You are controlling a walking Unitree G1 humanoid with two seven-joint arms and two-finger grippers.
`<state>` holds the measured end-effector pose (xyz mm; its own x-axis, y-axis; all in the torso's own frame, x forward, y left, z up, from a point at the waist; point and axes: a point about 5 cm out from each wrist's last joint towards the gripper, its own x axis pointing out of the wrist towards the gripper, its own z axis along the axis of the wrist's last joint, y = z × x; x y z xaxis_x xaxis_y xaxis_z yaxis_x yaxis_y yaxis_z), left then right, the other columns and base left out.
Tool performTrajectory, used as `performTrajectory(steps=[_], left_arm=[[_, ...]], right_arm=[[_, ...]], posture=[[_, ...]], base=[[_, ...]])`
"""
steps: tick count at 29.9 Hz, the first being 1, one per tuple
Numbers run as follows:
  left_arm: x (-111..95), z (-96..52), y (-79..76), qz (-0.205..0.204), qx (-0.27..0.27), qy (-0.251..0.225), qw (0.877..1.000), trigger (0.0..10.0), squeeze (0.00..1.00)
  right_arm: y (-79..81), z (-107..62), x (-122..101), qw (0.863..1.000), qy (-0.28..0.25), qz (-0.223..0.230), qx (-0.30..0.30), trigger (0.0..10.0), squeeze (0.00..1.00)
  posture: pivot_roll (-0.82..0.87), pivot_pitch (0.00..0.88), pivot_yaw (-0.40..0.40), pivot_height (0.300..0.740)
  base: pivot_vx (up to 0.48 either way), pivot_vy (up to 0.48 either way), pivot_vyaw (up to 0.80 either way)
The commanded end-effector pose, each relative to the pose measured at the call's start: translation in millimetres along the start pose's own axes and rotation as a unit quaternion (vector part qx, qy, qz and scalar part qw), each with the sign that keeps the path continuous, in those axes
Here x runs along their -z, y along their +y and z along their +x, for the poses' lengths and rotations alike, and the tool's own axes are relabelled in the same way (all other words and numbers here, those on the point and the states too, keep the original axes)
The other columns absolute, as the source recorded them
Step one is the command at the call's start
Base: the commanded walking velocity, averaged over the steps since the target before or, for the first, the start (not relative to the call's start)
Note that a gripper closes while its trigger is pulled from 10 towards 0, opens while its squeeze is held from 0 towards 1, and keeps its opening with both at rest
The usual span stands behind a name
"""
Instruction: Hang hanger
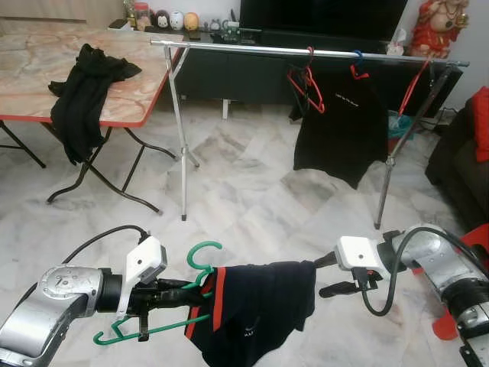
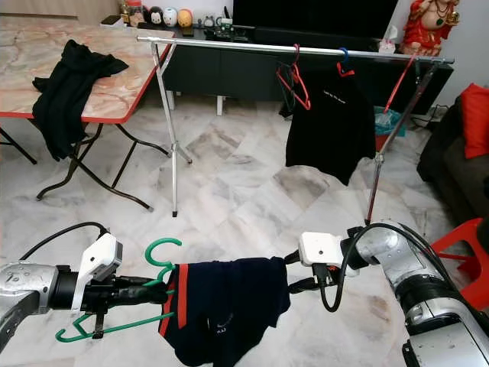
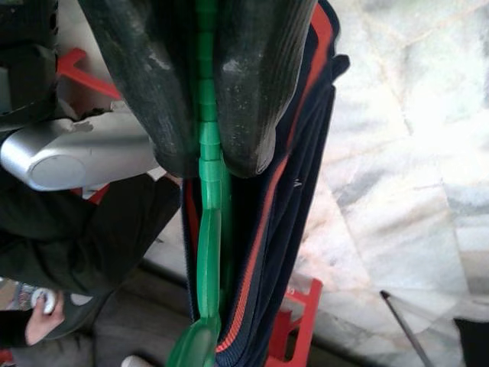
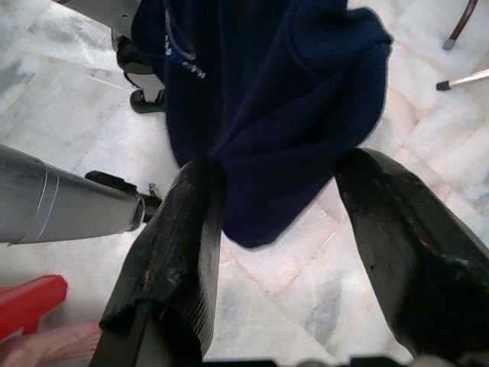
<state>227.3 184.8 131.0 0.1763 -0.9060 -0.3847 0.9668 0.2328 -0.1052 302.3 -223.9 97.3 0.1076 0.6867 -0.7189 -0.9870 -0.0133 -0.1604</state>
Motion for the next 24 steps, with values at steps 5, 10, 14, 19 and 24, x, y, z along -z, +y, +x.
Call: performTrajectory(steps=[5, 10, 14, 19, 24], left_arm=[[-19.7, -1.3, -1.7, 0.023, 0.021, -0.037, 0.999, 10.0, 0.0], [-25.3, 1.5, -5.0, 0.024, 0.038, -0.054, 0.998, 10.0, 0.0], [-28.2, 2.4, -6.1, 0.024, 0.043, -0.065, 0.997, 10.0, 0.0], [-27.8, 2.4, -6.2, 0.023, 0.044, -0.06, 0.997, 10.0, 0.0], [-24.9, 2.8, -6.6, 0.021, 0.045, -0.05, 0.997, 10.0, 0.0]], right_arm=[[2.6, 3.0, 1.8, 1.0, 0.0, 0.003, -0.004, 10.0, 0.0], [3.2, 7.4, 2.7, 1.0, -0.005, 0.014, 0.0, 10.0, 0.0], [4.0, 9.7, 3.1, 1.0, -0.011, 0.023, -0.002, 10.0, 0.0], [4.3, 11.8, 2.7, 1.0, -0.016, 0.025, -0.002, 0.0, 0.0], [3.7, 11.4, 1.2, 1.0, -0.017, 0.022, -0.008, 0.0, 0.0]], posture=[[0.05, 0.0, -0.103, 0.74], [0.06, 0.0, -0.105, 0.74], [0.06, 0.0, -0.108, 0.74], [0.06, 0.0, -0.107, 0.74], [0.06, 0.0, -0.105, 0.74]], base=[[0.0, 0.0, 0.0], [0.0, 0.0, 0.0], [0.0, 0.0, 0.0], [0.0, 0.0, 0.0], [0.0, 0.0, 0.0]])
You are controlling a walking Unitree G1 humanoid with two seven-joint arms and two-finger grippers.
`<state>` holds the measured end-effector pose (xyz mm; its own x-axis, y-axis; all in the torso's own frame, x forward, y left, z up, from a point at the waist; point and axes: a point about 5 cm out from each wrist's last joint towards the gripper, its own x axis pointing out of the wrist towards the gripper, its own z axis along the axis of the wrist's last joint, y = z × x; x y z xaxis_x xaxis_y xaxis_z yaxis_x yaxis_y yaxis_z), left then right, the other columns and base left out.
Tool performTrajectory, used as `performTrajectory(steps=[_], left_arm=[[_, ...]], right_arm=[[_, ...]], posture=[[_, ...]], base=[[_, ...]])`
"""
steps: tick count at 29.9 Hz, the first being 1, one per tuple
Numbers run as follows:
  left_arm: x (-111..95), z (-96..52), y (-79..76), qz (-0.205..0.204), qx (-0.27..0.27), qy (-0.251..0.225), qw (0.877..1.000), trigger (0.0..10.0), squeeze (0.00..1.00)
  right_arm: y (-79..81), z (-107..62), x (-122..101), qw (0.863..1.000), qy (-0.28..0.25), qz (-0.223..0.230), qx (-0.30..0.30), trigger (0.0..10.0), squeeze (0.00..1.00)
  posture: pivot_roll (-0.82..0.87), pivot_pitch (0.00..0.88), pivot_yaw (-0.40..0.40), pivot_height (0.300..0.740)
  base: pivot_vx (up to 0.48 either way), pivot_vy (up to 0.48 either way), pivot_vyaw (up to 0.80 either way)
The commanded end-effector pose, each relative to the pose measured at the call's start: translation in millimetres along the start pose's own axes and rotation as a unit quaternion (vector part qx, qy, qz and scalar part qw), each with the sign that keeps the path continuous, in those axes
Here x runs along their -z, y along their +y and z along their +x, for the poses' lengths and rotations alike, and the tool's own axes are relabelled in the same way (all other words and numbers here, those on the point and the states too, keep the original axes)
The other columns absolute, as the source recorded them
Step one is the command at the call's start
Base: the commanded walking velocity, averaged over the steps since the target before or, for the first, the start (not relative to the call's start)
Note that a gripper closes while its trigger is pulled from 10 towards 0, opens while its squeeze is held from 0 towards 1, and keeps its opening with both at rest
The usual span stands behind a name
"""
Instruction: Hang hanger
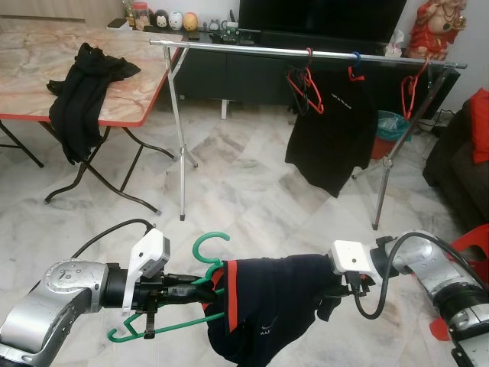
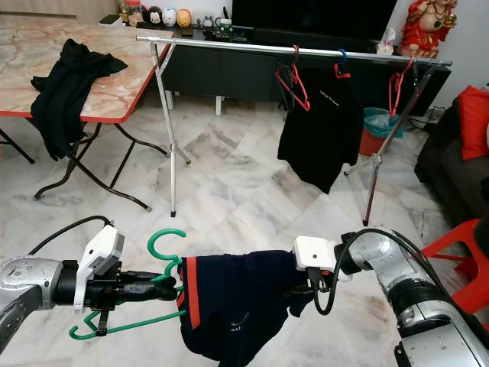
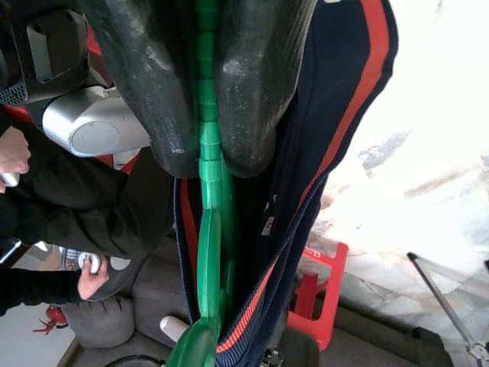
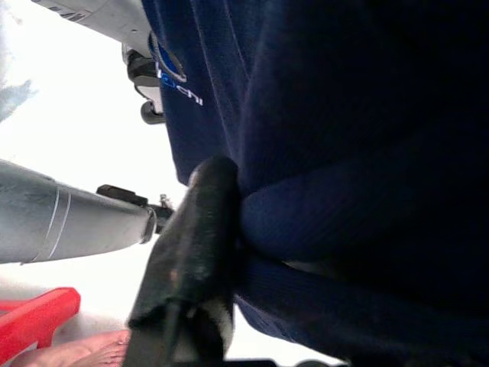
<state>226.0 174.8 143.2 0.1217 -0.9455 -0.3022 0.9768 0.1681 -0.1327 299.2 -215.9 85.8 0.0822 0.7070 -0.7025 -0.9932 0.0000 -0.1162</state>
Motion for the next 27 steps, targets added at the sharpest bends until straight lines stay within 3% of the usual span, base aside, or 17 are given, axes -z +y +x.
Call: performTrajectory(steps=[1, 27], left_arm=[[-10.7, -0.3, -1.8, 0.023, 0.011, -0.011, 1.0, 10.0, 0.0], [-6.2, -0.3, -3.5, 0.026, 0.017, 0.004, 1.0, 10.0, 0.0]], right_arm=[[-1.8, -2.4, -0.8, 1.0, -0.002, 0.001, 0.004, 0.0, 0.0], [-6.8, -3.2, -9.2, 1.0, -0.009, -0.008, -0.013, 0.0, 0.0]], posture=[[0.06, 0.0, -0.104, 0.74], [0.06, 0.0, -0.106, 0.74]], base=[[0.0, 0.0, 0.0], [0.0, 0.0, 0.0]])
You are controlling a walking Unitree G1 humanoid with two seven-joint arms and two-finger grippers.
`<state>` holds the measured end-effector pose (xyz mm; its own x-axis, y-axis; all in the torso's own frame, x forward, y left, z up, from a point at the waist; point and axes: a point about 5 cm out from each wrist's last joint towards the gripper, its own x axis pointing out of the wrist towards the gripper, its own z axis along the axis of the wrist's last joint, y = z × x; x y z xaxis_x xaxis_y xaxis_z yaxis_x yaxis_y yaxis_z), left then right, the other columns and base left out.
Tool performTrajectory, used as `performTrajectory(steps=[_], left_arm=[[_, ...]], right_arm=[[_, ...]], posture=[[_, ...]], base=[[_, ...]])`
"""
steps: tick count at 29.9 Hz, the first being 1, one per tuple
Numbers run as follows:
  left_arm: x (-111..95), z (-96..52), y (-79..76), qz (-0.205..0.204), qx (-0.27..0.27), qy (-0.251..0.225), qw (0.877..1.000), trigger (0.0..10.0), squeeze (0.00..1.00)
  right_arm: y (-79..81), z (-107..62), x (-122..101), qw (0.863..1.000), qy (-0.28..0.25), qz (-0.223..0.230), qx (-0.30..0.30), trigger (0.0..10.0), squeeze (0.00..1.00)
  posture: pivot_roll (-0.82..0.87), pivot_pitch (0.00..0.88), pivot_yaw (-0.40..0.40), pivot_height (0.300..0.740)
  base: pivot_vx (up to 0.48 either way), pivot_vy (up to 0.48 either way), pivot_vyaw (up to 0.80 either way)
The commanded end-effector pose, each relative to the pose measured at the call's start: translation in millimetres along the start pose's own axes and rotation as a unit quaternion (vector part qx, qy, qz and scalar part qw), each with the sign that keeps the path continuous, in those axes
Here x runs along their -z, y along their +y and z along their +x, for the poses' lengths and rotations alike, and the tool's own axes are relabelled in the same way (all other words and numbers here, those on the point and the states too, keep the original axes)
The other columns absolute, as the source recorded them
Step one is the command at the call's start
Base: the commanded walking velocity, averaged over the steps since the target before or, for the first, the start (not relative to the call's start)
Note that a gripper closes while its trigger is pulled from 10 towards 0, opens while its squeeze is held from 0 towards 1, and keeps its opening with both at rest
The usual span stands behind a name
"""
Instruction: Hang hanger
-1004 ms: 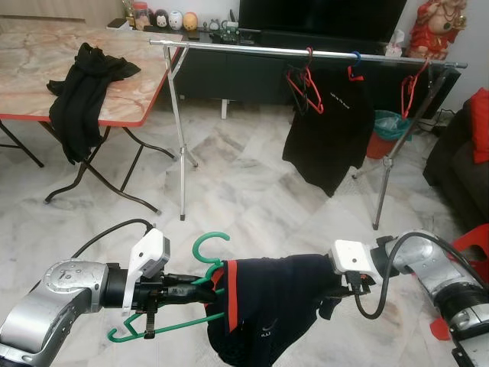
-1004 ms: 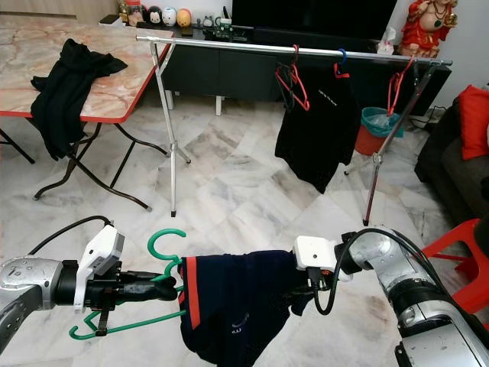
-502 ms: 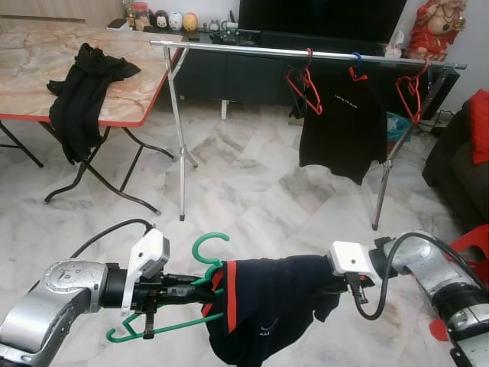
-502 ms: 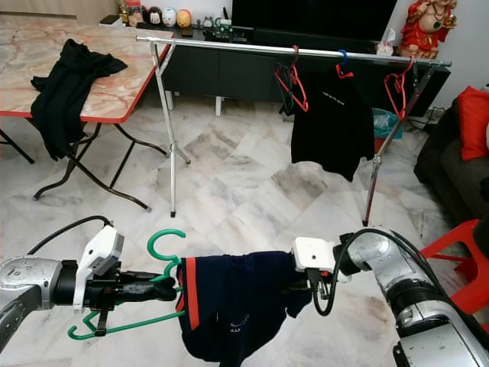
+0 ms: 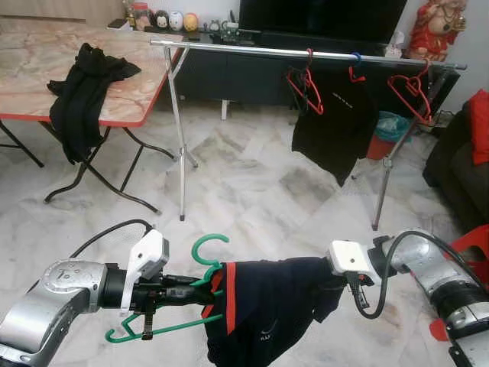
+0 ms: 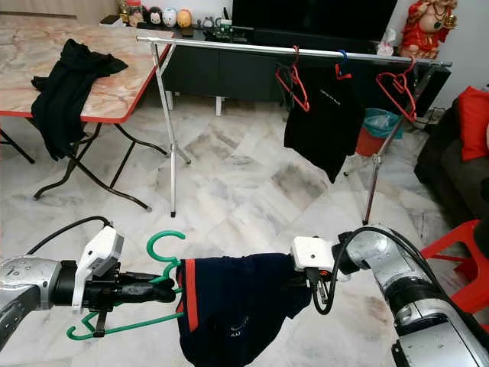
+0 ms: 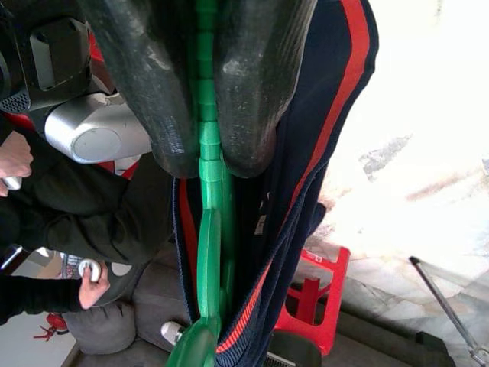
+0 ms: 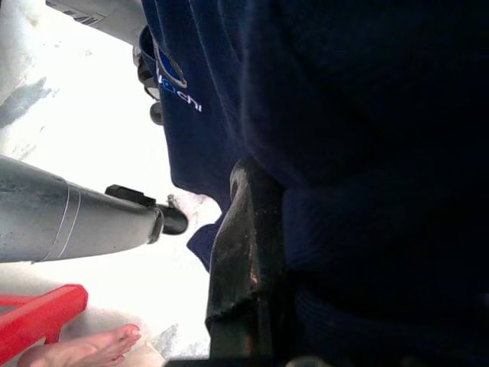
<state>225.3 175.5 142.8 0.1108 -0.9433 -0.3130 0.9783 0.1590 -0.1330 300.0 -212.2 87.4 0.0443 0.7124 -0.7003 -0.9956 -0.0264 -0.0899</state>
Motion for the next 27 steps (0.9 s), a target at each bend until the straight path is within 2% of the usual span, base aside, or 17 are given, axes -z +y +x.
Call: performTrajectory(steps=[1, 8, 12, 22, 23, 27], left_arm=[[-6.9, 0.3, -3.0, 0.025, 0.013, -0.003, 1.0, 10.0, 0.0], [-3.6, -1.2, -2.7, 0.023, 0.012, 0.005, 1.0, 10.0, 0.0], [10.8, -3.8, 0.8, 0.025, -0.003, 0.058, 0.998, 10.0, 0.0], [33.0, -6.4, 0.9, 0.029, -0.007, 0.141, 0.99, 10.0, 0.0], [42.6, -8.4, 2.0, 0.031, -0.009, 0.175, 0.984, 10.0, 0.0], [56.6, -10.9, 3.3, 0.037, -0.015, 0.223, 0.974, 10.0, 0.0]], right_arm=[[-5.7, -5.0, -5.6, 1.0, -0.004, -0.008, 0.006, 0.0, 0.0], [-6.6, -6.2, -7.4, 1.0, -0.005, -0.009, 0.001, 0.0, 0.0], [-6.9, -6.2, -7.9, 1.0, -0.004, -0.009, -0.004, 0.0, 0.0], [-5.4, -5.1, -6.5, 1.0, 0.001, -0.008, -0.01, 0.0, 0.0], [-5.6, -5.4, -6.3, 1.0, 0.003, -0.007, -0.011, 0.0, 0.0], [-5.8, -5.3, -6.5, 1.0, 0.005, -0.007, -0.012, 0.0, 0.0]], posture=[[0.06, 0.0, -0.106, 0.74], [0.06, 0.0, -0.104, 0.74], [0.06, 0.0, -0.104, 0.74], [0.06, 0.0, -0.104, 0.74], [0.06, 0.0, -0.104, 0.74], [0.06, 0.0, -0.104, 0.74]], base=[[0.0, 0.0, 0.0], [0.0, 0.0, 0.0], [0.0, 0.0, 0.0], [0.0, 0.0, 0.0], [0.0, 0.0, 0.0], [0.0, 0.0, 0.0]])
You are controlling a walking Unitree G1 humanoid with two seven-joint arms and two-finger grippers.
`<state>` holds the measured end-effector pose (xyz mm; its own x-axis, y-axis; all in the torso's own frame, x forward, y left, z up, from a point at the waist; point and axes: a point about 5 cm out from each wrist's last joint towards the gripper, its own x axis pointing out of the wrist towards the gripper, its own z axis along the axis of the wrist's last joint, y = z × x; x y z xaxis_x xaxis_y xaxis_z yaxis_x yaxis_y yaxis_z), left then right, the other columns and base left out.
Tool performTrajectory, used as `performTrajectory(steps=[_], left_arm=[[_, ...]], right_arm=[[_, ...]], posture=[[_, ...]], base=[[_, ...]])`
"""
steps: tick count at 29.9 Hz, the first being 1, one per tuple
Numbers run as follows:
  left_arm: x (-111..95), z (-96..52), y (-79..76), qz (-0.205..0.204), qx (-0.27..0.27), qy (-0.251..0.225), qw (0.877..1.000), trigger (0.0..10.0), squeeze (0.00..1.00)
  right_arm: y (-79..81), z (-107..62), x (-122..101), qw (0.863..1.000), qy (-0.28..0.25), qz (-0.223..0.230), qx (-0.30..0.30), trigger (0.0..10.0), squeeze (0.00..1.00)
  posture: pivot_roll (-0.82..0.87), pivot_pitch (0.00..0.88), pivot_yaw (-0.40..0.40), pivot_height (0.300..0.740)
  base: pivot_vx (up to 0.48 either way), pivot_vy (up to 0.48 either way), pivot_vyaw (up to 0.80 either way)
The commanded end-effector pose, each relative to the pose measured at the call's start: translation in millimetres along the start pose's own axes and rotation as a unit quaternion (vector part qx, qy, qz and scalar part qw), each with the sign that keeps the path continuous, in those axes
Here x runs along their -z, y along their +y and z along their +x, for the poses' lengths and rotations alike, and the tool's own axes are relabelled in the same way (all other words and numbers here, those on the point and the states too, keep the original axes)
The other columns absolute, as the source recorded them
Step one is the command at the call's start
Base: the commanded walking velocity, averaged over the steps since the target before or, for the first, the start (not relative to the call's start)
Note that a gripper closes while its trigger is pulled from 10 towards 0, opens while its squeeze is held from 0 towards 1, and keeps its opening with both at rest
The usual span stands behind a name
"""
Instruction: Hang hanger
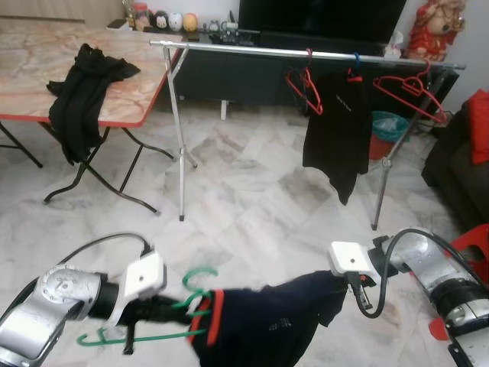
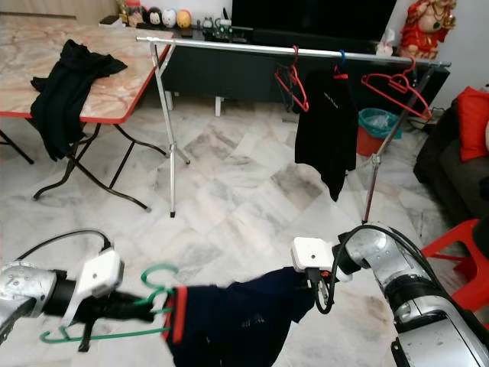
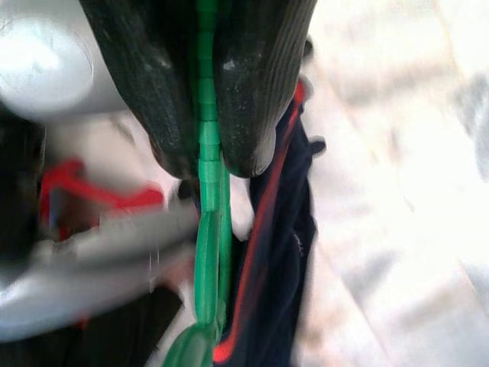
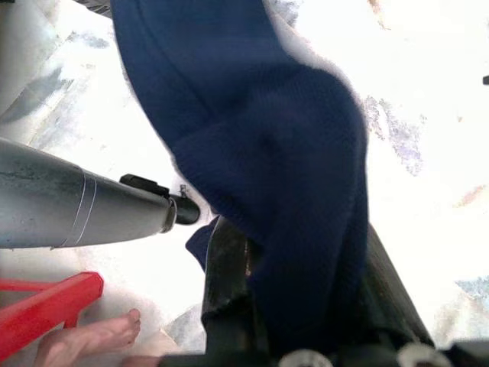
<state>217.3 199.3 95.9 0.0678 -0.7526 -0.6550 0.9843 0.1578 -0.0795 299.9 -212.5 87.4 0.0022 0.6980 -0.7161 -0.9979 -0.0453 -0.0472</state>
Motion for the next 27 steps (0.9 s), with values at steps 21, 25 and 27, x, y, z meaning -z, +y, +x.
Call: performTrajectory(steps=[21, 25, 27], left_arm=[[53.3, 9.4, 45.0, -0.092, -0.382, -0.025, 0.919, 10.0, 0.0], [55.0, 14.7, 51.7, -0.156, -0.47, -0.073, 0.865, 10.0, 0.0], [55.8, 16.2, 53.7, -0.188, -0.503, -0.094, 0.838, 10.0, 0.0]], right_arm=[[-34.4, 12.0, -14.9, 0.95, -0.111, 0.078, 0.281, 0.0, 0.0], [-40.6, 22.4, -15.9, 0.886, -0.192, 0.174, 0.385, 0.0, 0.0], [-42.2, 23.5, -10.4, 0.841, -0.212, 0.228, 0.443, 0.0, 0.0]], posture=[[0.07, 0.0, -0.1, 0.74], [0.07, 0.0, -0.095, 0.74], [0.07, 0.0, -0.09, 0.74]], base=[[0.0, 0.0, 0.0], [0.0, 0.0, 0.0], [0.0, 0.0, 0.0]])
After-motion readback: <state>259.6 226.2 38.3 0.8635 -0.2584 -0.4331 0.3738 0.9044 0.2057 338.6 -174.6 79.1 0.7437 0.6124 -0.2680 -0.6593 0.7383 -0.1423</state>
